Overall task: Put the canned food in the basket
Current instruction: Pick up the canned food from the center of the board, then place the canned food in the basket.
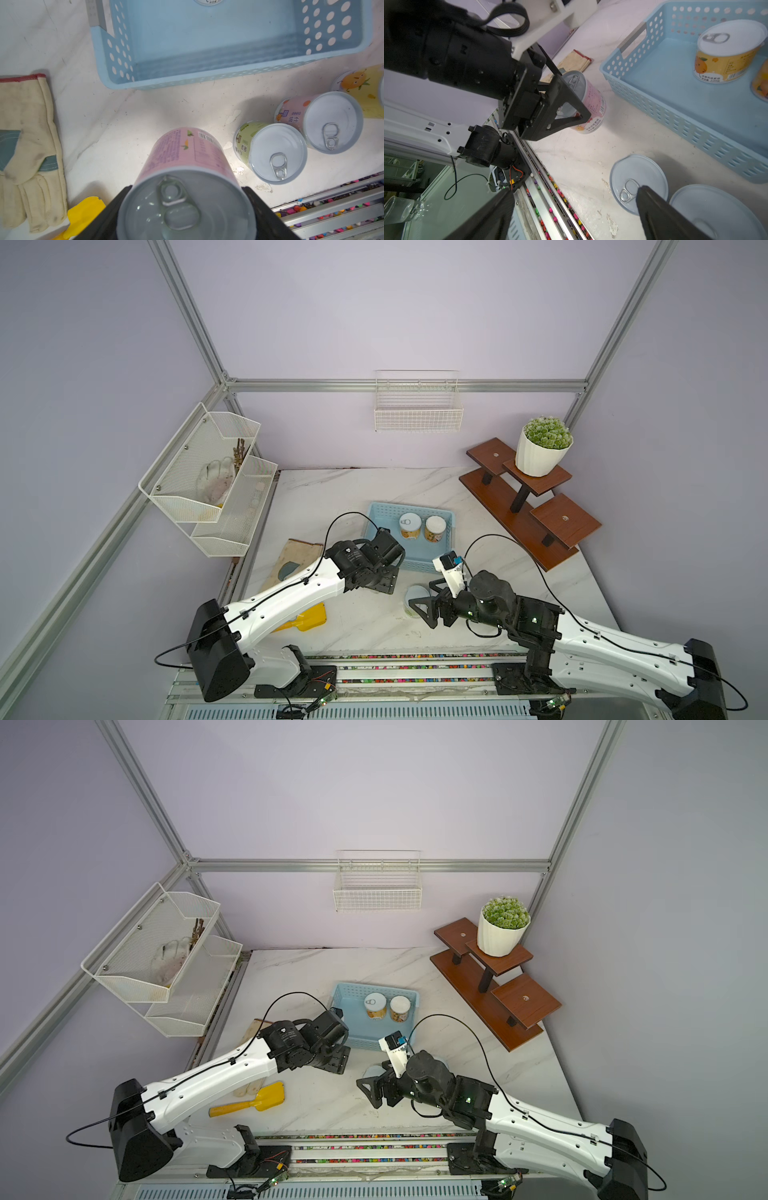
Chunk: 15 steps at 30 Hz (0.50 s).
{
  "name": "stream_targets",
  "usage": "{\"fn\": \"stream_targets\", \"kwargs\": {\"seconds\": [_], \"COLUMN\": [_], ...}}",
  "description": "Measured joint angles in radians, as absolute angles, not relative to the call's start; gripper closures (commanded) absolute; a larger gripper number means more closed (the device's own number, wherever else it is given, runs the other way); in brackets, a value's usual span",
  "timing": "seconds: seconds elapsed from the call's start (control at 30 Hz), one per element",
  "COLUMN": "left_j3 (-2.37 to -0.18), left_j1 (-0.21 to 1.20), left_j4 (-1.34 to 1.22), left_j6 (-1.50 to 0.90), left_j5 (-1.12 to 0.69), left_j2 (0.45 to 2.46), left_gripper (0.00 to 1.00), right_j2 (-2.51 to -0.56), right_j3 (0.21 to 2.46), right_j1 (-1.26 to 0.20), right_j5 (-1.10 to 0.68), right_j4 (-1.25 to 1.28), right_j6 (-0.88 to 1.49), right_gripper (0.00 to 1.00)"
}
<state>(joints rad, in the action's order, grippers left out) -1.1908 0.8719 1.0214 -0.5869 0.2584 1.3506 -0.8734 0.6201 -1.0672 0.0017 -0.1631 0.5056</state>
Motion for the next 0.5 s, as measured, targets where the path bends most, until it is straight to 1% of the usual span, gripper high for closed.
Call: {"fn": "stream_targets", "kwargs": {"seconds": [0.2,0.5], "left_j3": [-1.302,-1.428], "left_j1": [0.861,0.784], "left_j4": [1.044,1.039], "left_j6": [-0.548,-0.452], "left_j5": [0.294,0.277], "left_j2": [1.401,1.519], "left_gripper": [0.97,1.0], "right_j2": [-0.856,-0.806], "right_j3": [0.62,0.62], "right_j1": [-1.023,-0.923], "right_j5": [0.047,0.025], "right_j4": [-0.14,-0.11], "right_j6": [0.508,0.496], "right_gripper": [0.0,0.0]}}
